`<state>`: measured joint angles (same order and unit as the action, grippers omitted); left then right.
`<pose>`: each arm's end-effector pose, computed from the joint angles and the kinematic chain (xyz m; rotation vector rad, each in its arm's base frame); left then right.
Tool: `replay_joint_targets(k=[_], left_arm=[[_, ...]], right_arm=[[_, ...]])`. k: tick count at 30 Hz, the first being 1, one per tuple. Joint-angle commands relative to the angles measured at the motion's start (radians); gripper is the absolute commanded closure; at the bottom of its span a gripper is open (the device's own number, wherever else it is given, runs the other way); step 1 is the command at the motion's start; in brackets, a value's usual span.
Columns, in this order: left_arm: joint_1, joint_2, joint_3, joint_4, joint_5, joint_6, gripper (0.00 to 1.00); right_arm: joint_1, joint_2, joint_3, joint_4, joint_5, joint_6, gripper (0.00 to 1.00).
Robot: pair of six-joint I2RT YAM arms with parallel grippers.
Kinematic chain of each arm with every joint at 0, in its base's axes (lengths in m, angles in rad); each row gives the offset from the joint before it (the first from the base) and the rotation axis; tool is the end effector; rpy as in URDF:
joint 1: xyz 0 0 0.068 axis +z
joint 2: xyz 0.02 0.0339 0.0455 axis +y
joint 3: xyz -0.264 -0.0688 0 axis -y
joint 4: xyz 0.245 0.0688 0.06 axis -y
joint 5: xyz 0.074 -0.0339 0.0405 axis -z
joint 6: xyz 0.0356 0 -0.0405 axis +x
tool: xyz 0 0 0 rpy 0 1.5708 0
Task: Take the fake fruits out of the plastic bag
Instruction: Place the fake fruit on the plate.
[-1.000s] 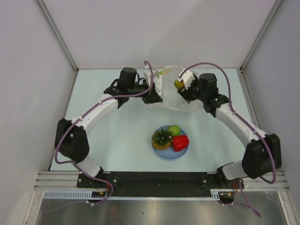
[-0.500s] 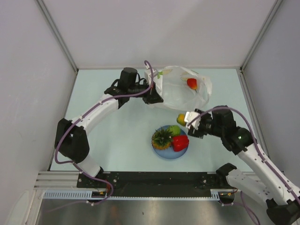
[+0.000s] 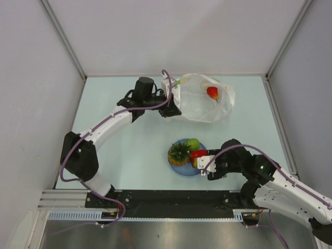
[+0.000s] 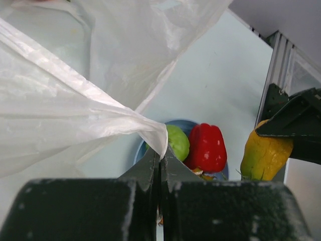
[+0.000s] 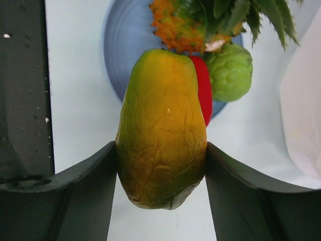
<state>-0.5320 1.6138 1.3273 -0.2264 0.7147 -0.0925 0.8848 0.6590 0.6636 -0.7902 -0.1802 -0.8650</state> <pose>0.3081 -0.2084 0.3161 0.8998 1.9383 -1.1168 0.0794 0.1070 0.2592 -1.8595 1.4387 0.2219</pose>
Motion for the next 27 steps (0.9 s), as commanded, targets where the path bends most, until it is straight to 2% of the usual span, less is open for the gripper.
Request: replay_joint_targets(k=[1,8,19,27], left_arm=[[-0.068,-0.046,-0.007,-0.048,-0.038,0.112,1.00],[-0.126,-0.058,-0.004,-0.090,-0.054,0.139,1.00],[-0.083,-0.120,-0.037,-0.034,-0.113,0.060,1.00],[-0.082,-0.126,-0.040,-0.013,-0.103,0.033,1.00]], right_arm=[[0.075,0.008,0.007,0.061,0.028,0.032,0.65],[0.154,0.033,-0.004,0.069,0.048,-0.002,0.65],[0.197,0.089,0.013,0.031,0.053,0.044,0.65],[0.298,0.183,-0.061,0.230,0.162,0.080,0.64]])
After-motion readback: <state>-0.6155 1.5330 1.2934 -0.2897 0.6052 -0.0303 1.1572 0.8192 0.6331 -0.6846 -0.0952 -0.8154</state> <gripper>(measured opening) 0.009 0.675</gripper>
